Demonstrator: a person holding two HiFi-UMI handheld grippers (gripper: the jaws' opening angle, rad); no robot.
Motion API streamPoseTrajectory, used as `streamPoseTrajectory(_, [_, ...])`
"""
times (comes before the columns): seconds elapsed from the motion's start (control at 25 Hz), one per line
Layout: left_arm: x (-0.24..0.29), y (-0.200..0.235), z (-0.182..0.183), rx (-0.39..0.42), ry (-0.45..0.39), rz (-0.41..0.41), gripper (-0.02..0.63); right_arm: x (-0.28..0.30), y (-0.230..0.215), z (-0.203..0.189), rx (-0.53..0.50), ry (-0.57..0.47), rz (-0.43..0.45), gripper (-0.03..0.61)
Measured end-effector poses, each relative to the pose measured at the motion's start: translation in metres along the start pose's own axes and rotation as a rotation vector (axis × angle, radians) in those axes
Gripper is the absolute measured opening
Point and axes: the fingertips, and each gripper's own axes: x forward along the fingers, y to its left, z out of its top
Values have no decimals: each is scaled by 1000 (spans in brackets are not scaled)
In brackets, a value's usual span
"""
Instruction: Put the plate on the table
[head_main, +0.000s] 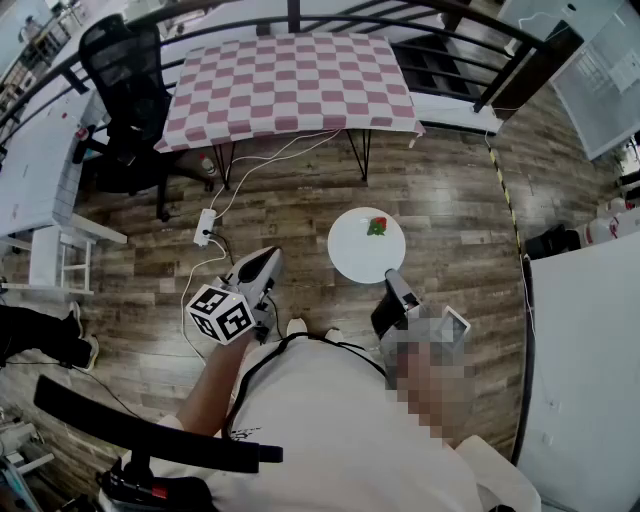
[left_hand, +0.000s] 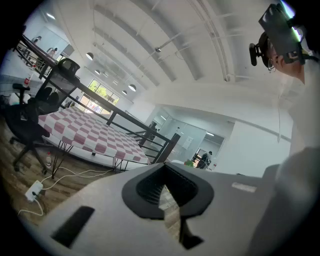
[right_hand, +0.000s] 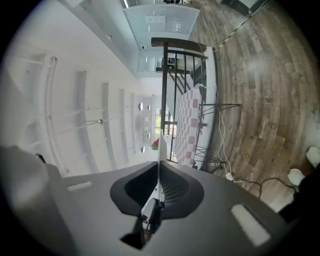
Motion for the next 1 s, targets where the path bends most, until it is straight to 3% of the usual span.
streamPoseTrajectory(0.36, [10, -26, -4, 40, 5, 0, 6, -9, 12, 8, -16, 23, 30, 19])
streamPoseTrajectory(1.0, [-6, -13, -11, 17, 9, 21, 6, -1, 14, -9, -46, 60, 55, 23])
